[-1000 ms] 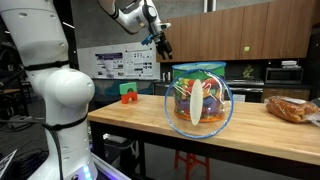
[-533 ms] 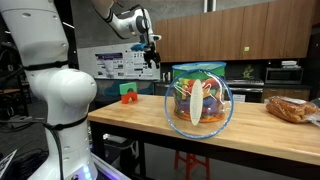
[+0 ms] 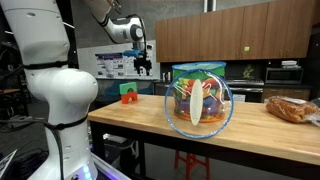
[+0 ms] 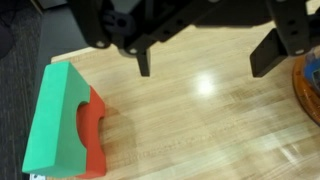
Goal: Put the blocks on the table in the clear bag.
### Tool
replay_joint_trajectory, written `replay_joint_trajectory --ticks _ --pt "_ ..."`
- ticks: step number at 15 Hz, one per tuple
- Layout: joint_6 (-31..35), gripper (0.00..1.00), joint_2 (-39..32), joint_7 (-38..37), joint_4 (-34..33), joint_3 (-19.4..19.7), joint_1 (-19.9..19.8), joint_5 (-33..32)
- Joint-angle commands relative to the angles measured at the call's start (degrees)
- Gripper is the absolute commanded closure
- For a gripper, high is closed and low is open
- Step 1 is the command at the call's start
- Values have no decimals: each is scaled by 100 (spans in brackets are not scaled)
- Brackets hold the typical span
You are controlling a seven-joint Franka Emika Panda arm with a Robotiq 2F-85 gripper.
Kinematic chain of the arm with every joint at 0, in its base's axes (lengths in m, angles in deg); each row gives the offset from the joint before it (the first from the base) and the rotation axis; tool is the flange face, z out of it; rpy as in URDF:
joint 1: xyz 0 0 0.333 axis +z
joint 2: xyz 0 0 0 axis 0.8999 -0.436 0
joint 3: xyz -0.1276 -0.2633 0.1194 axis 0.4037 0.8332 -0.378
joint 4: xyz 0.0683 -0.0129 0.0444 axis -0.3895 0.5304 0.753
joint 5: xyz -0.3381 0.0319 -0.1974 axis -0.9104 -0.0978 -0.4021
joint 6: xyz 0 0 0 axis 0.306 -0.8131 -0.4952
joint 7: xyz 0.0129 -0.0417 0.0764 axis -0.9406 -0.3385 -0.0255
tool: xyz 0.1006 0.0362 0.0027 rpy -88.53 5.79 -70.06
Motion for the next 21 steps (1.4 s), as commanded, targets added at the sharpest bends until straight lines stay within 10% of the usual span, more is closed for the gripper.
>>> replay_joint_trajectory --ticks 1,21 --pt "64 0 -100 172 88 -146 142 90" --pt "69 0 -1439 161 -817 -712 835 98"
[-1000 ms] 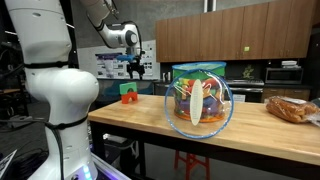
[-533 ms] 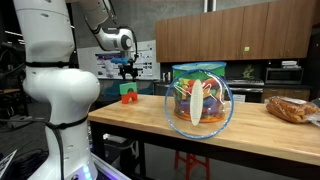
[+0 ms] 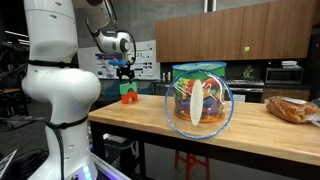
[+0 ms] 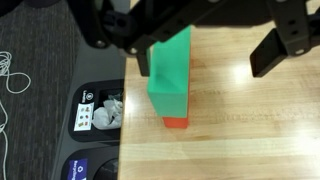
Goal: Put the blocks on the table in the clear bag.
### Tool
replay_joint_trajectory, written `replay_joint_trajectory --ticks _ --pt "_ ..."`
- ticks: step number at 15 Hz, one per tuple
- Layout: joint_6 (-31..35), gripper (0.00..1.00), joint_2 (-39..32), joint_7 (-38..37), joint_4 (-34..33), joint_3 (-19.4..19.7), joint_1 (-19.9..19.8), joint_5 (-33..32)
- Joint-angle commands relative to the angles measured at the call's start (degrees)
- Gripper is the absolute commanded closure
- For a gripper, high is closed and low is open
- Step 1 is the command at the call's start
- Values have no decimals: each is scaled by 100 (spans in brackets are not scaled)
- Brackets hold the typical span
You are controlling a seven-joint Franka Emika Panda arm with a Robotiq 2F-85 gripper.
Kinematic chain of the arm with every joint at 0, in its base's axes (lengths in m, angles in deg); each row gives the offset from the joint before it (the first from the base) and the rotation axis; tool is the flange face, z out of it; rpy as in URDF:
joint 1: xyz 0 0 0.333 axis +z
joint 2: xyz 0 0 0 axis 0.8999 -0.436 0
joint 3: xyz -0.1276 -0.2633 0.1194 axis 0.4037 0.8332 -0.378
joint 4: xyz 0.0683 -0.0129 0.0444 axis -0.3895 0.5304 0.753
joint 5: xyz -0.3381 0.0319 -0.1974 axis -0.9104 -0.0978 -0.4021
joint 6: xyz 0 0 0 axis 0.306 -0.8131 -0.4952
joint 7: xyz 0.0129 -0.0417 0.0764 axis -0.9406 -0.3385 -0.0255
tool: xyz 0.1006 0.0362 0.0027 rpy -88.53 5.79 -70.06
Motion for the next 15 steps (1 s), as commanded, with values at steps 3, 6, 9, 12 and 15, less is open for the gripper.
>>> replay_joint_trajectory --ticks 3,6,9,12,15 --pt "-25 0 -500 57 -394 -9 113 -31" --pt "-40 0 -663 57 -504 2 163 -39" --pt "-39 32 -755 64 -573 17 193 -62" --pt "-51 55 -753 23 -615 40 209 -182" --pt "-68 78 -699 -9 -647 56 209 -328"
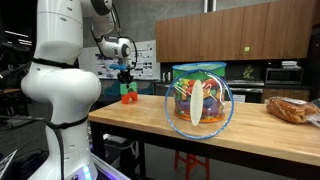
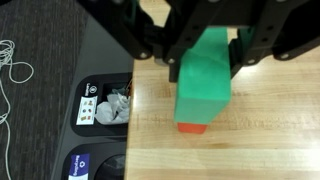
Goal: Put the blocks on the table in the clear bag.
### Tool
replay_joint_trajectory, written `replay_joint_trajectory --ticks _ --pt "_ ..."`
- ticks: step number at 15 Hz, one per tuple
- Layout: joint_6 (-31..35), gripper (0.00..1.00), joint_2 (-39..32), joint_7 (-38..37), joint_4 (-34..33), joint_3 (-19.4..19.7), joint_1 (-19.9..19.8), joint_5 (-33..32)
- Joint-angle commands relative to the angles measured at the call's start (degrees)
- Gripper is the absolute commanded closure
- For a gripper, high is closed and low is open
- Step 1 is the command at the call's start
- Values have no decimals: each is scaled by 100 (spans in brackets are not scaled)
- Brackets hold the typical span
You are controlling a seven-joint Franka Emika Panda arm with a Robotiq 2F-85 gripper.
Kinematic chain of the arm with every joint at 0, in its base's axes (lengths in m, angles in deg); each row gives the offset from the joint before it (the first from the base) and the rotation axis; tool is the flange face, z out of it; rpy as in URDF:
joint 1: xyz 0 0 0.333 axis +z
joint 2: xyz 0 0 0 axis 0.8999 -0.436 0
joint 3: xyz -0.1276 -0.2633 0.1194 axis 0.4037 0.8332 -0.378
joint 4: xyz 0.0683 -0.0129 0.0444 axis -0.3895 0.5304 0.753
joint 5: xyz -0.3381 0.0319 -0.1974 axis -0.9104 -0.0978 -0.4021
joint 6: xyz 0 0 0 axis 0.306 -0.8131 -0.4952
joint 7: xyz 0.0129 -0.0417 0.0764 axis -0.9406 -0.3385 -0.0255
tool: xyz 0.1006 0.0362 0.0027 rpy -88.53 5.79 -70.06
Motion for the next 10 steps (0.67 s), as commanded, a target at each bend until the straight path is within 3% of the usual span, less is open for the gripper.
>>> replay_joint_trajectory --ticks 1,10 --pt "-83 84 42 -27 -133 72 60 -209" --pt "-122 84 561 -223 4 334 -105 -877"
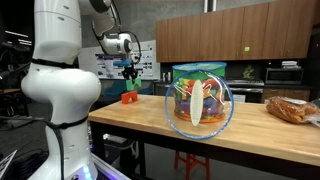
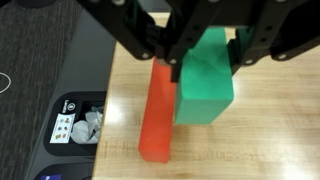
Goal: Put the blocks on the table in the clear bag.
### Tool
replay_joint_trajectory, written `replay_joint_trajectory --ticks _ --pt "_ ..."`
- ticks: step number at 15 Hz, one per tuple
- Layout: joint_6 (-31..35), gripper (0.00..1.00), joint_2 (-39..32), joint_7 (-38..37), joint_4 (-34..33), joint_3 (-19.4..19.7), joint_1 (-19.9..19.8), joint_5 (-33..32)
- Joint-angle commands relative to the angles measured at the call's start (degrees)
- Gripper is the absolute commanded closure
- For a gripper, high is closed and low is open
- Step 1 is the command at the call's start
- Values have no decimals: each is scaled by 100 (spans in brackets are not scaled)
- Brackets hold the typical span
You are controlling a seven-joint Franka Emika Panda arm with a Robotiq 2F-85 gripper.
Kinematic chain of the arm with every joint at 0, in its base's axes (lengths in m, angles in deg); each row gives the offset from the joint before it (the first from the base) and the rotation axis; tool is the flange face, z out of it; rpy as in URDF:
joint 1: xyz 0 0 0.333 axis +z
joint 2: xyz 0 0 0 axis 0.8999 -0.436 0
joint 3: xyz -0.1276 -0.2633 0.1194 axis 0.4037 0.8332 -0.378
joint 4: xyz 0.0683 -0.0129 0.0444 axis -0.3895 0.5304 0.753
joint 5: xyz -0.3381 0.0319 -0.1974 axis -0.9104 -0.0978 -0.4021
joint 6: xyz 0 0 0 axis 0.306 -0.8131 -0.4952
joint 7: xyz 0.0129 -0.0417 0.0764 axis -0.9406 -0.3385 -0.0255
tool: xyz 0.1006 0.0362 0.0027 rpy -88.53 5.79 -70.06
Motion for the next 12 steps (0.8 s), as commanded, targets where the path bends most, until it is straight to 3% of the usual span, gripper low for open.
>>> replay_joint_trajectory --ticks 1,12 --pt "-126 84 473 -111 203 173 -125 -216" --pt "-480 84 1417 -199 509 441 -738 -521"
